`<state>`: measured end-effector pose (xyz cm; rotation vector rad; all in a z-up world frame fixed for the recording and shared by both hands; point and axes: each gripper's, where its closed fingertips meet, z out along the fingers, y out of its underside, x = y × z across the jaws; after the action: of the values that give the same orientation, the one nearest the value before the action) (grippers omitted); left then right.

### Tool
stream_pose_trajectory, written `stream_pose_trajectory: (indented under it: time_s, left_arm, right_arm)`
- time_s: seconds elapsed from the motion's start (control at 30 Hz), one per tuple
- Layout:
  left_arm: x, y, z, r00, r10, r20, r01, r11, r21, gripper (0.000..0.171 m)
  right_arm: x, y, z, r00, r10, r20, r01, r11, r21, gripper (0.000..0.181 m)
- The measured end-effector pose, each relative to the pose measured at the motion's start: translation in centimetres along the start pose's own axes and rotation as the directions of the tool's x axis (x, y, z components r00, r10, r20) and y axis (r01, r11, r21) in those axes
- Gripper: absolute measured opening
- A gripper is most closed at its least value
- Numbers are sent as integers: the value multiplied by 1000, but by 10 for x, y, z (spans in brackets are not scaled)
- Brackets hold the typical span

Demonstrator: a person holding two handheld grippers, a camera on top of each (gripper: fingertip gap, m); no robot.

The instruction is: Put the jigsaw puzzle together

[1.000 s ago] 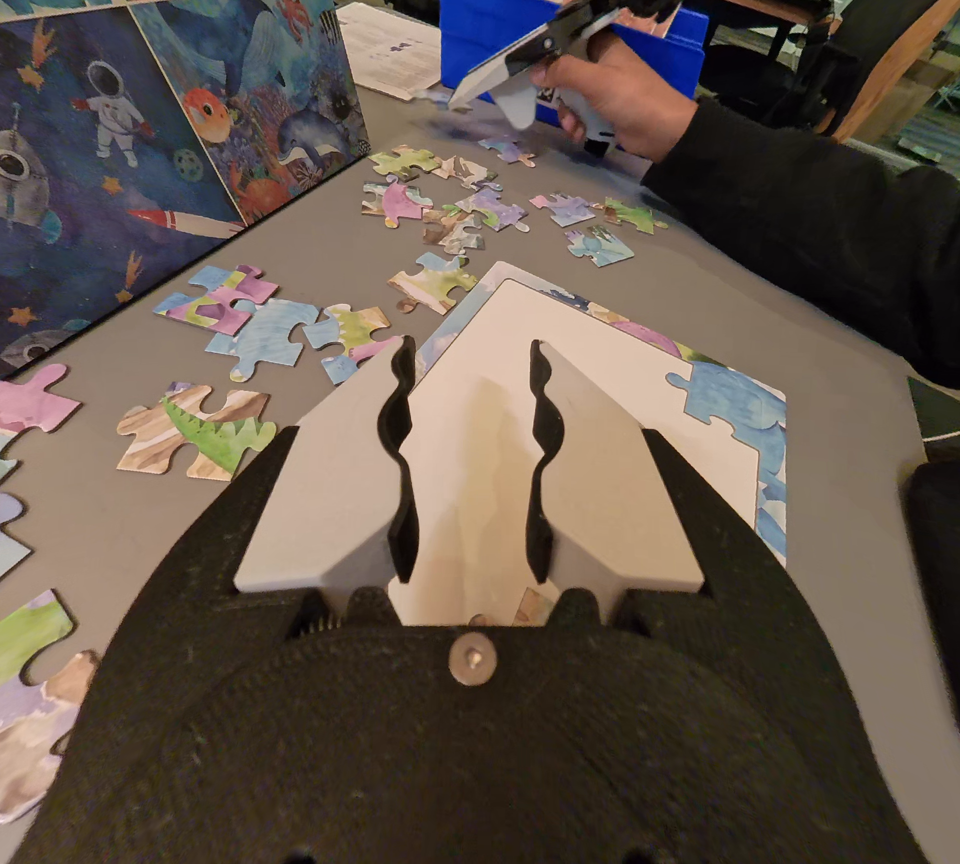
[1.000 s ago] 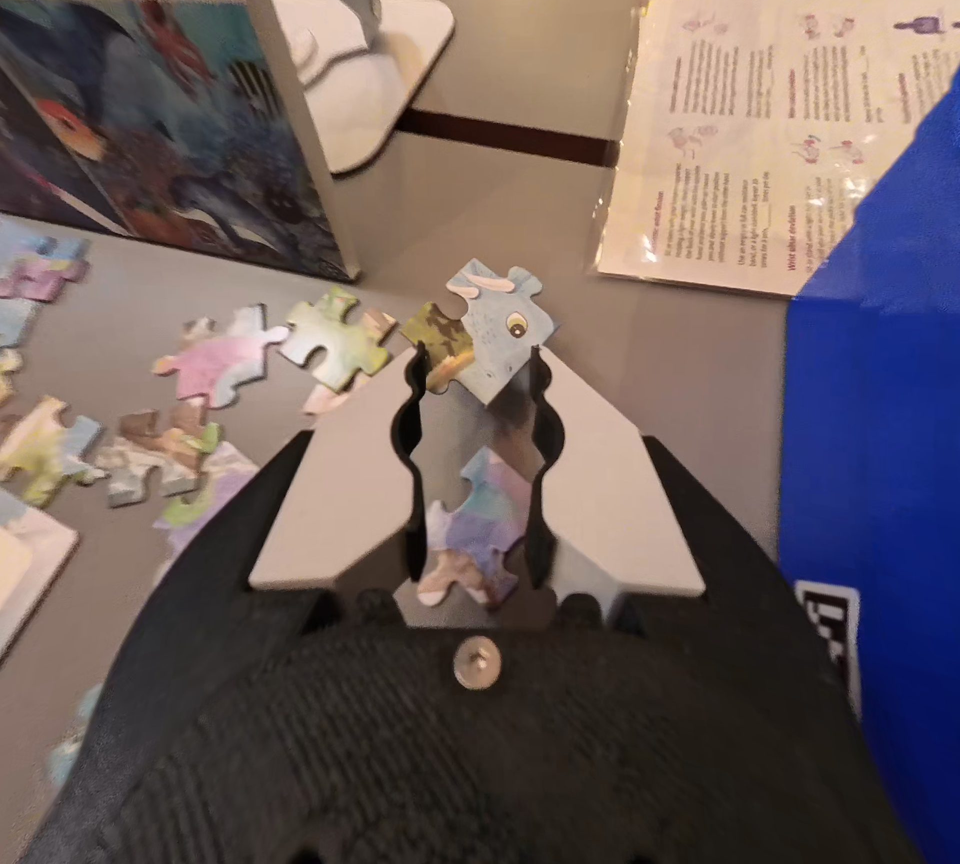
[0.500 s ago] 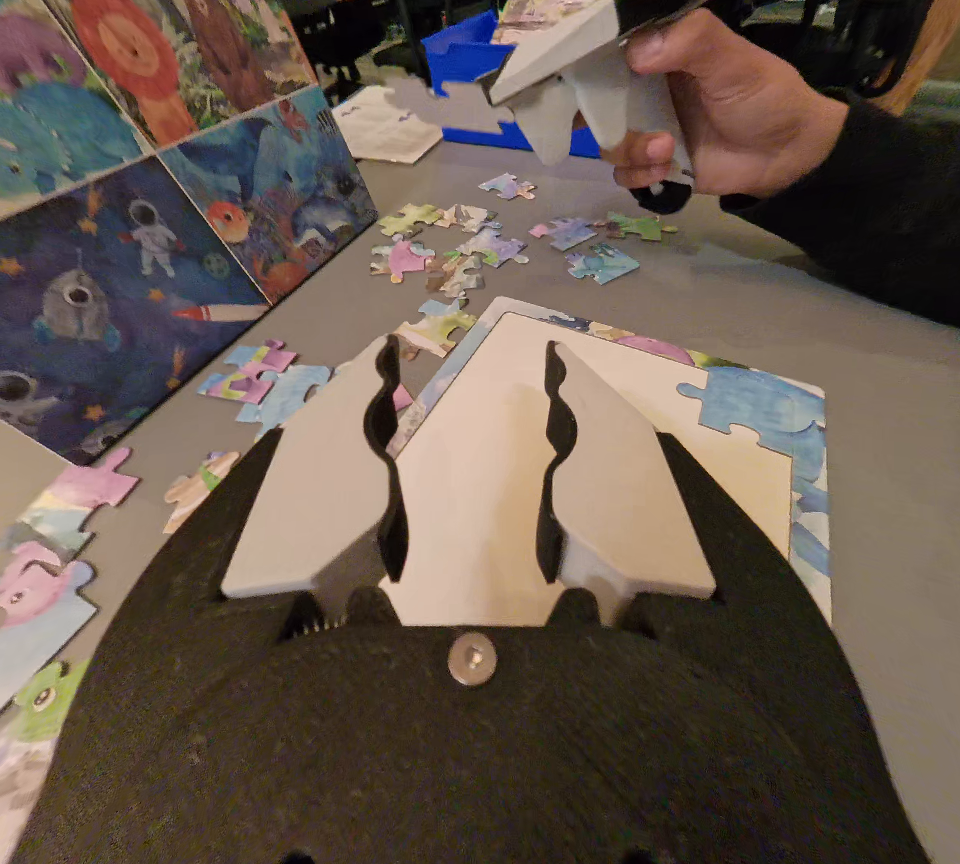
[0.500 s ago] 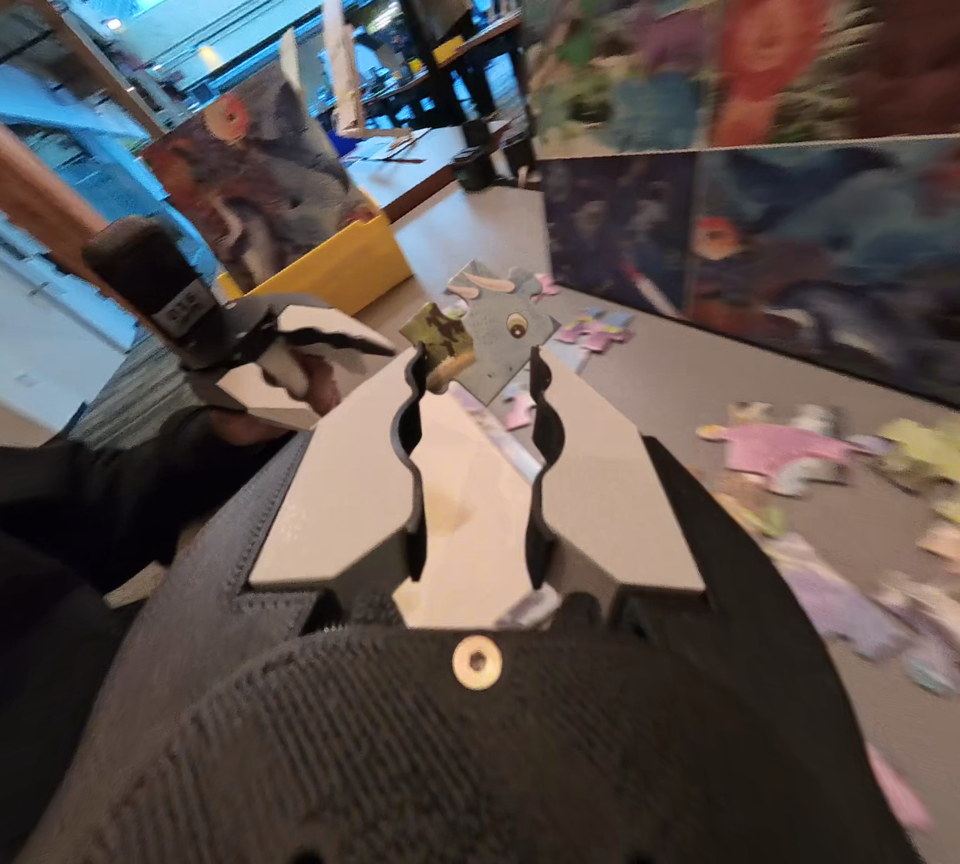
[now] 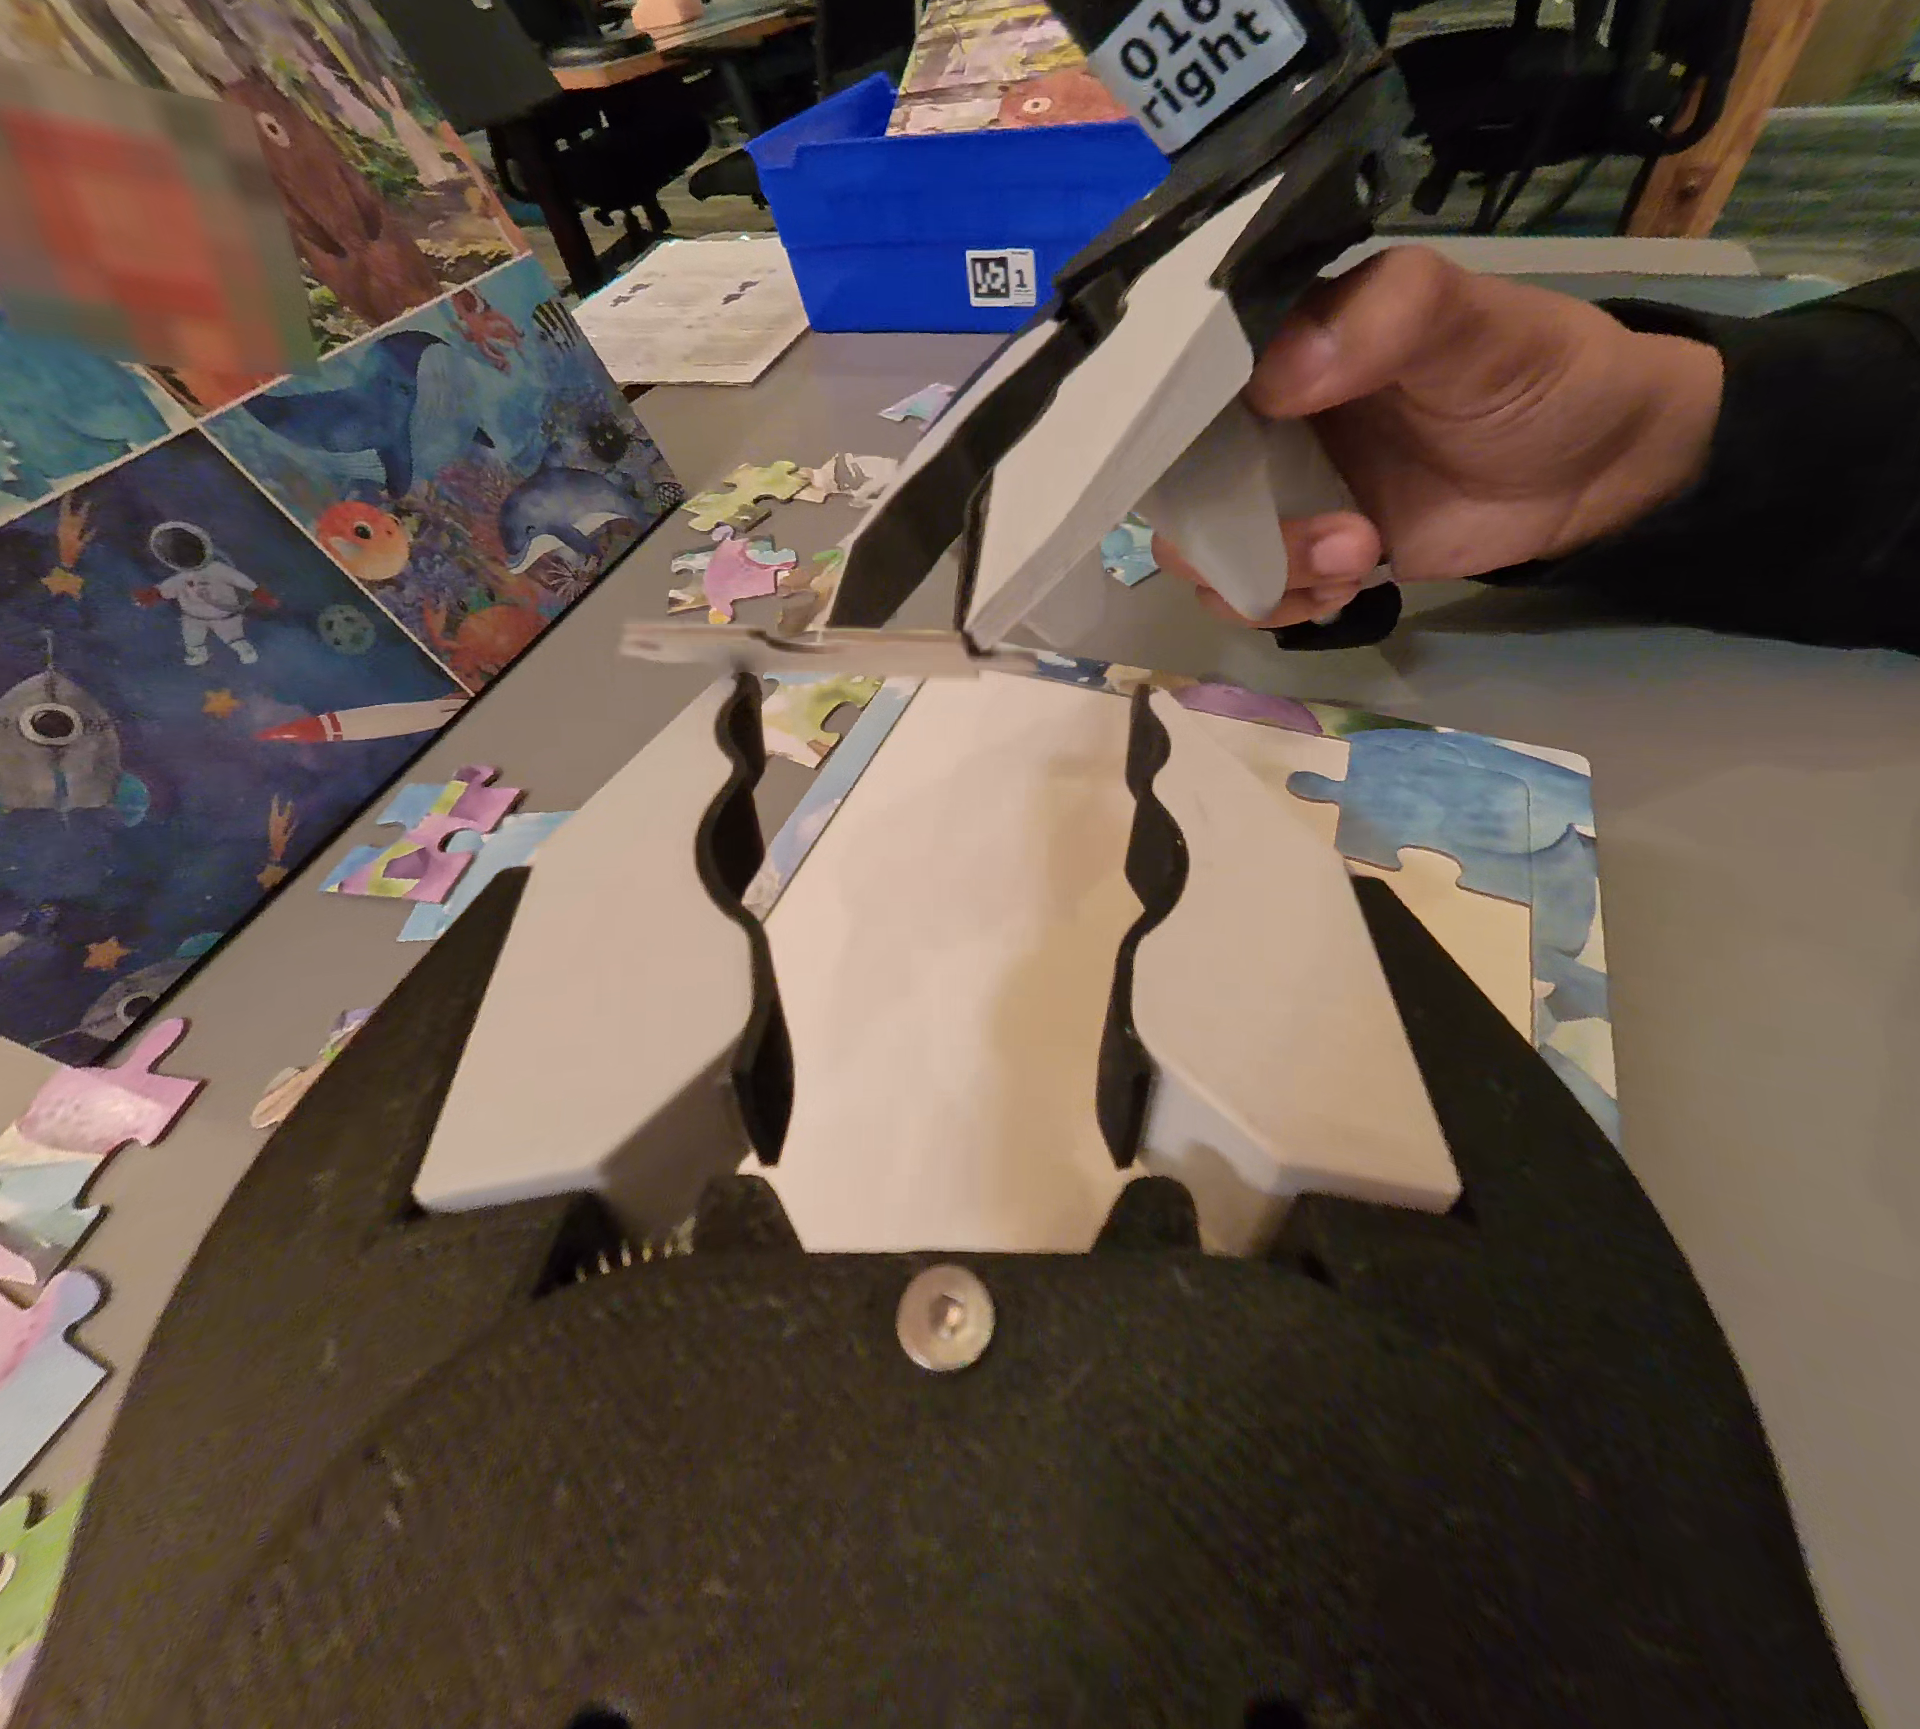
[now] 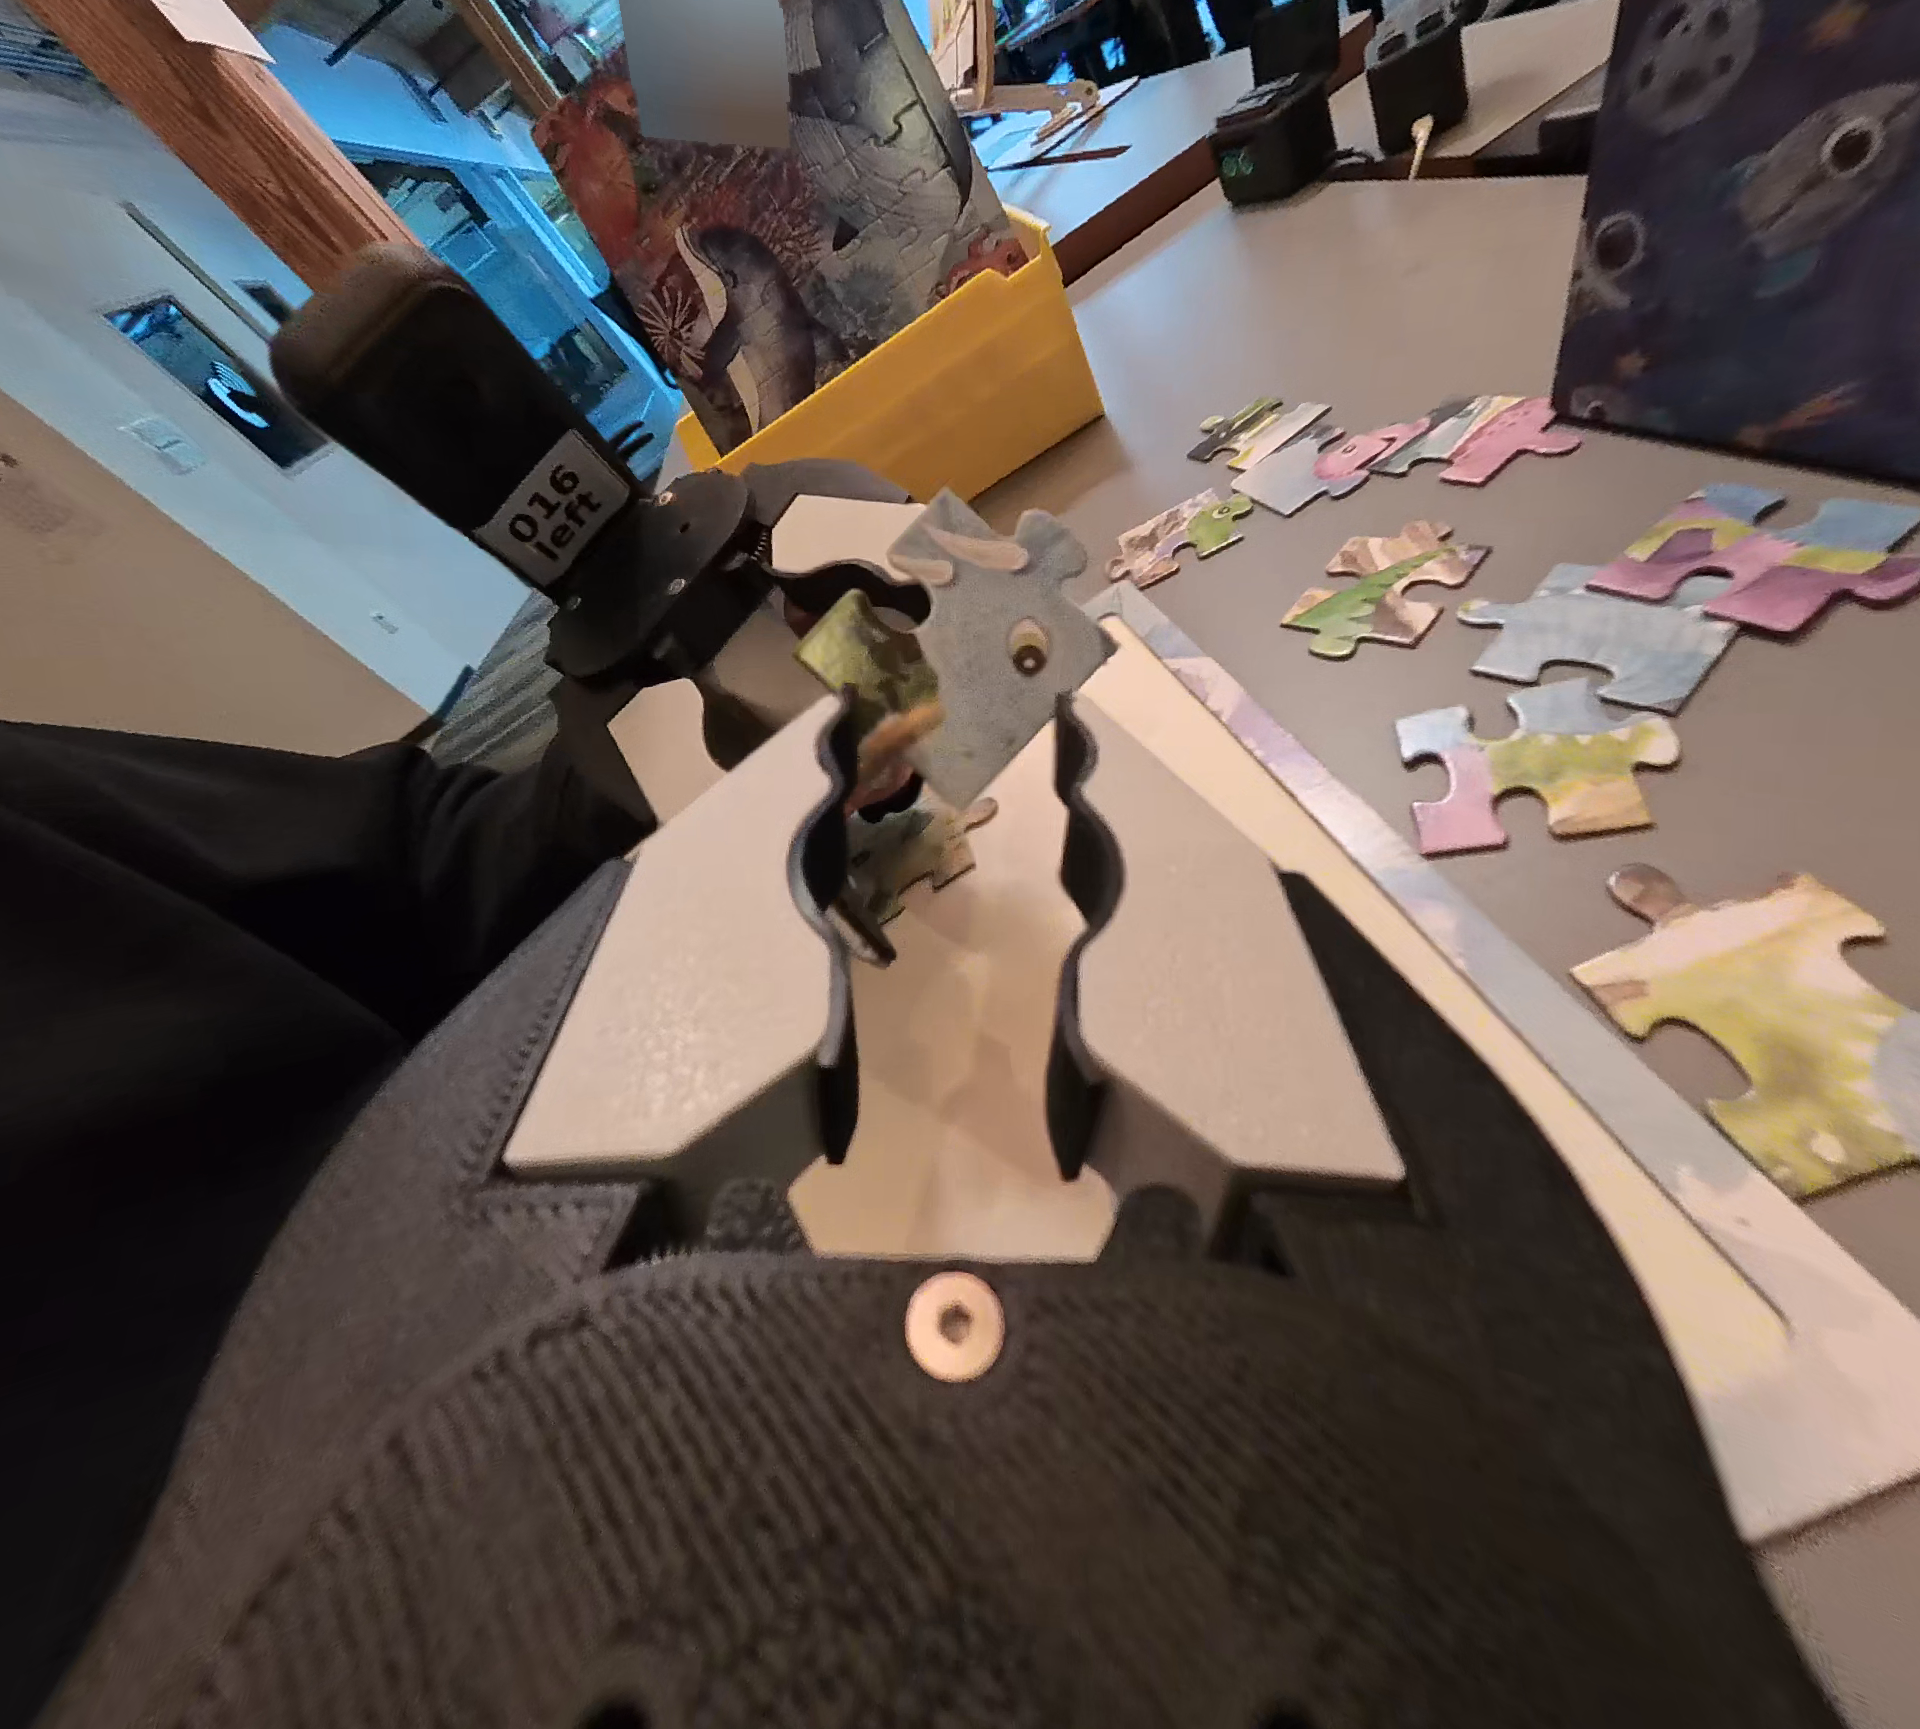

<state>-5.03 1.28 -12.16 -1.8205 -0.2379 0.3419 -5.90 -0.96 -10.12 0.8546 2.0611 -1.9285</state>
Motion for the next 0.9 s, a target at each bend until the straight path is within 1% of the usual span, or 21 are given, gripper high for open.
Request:
stream_pose_trajectory:
  time_s: [0.03,0.13,0.2,0.3,0.43,0.5,0.57,0.6,0.67,0.7,0.77,0.8,0.83,0.87,0.9]
  left_arm:
    - [1,0,0,1000,2,-7,-2,1000,-3,69]
    - [5,3,2,1000,7,-24,-7,1000,-17,67]
    - [8,6,4,999,11,-38,-12,999,-38,58]
    - [6,10,4,1000,15,-23,-16,998,-63,52]
    - [-12,5,-6,999,-15,34,17,999,-49,50]
    - [-21,-1,-15,998,-45,50,46,999,-20,50]
    - [-23,-7,-23,997,-76,20,76,997,9,49]
    - [-21,-9,-25,997,-83,-4,83,996,12,46]
    - [-19,-7,-26,996,-81,-23,81,997,2,44]
    - [-20,-4,-25,997,-81,-18,81,997,-11,44]
    - [-19,-2,-24,997,-75,-19,75,997,-28,44]
    - [-18,-2,-23,998,-69,-15,68,997,-30,43]
    - [-18,-2,-23,998,-63,-11,63,998,-32,43]
    - [-19,-1,-23,998,-60,-8,60,998,-35,43]
    - [-19,-1,-23,998,-61,-6,61,998,-35,42]
  right_arm:
    - [-1,2,2,1000,4,7,-4,1000,-2,31]
    - [-3,9,8,1000,2,12,-2,1000,-29,32]
    - [-2,13,10,1000,-12,-2,12,999,-49,33]
    - [3,14,8,999,-38,-38,36,997,-65,31]
    - [16,5,-5,991,-80,-106,75,996,-46,32]
    - [20,3,-10,988,-102,-115,96,994,-52,32]
    - [20,9,-11,985,-137,-102,126,986,-109,32]
    - [20,16,-11,983,-166,-85,151,975,-162,33]
    - [19,36,-12,963,-263,-53,236,925,-298,34]
    - [20,49,-12,944,-328,-31,293,880,-373,33]
    - [22,72,-13,887,-461,14,408,770,-491,37]
    - [23,81,-12,858,-513,34,452,721,-526,40]
    - [24,88,-10,837,-544,53,481,687,-545,44]
    - [22,94,-8,831,-551,72,493,672,-553,48]
    - [19,99,-5,840,-534,92,487,671,-559,54]
